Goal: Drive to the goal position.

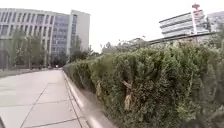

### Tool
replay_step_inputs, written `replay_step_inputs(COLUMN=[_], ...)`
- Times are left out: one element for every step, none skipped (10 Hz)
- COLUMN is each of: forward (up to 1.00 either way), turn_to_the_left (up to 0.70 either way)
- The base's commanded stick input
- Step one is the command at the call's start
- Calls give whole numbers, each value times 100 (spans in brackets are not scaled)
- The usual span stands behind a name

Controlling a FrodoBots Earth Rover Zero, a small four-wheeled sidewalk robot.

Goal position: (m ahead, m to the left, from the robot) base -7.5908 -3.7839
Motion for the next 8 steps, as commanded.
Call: replay_step_inputs(forward=[5,5,5,5,5,5,5,5], turn_to_the_left=[0,0,0,0,0,0,0,0])
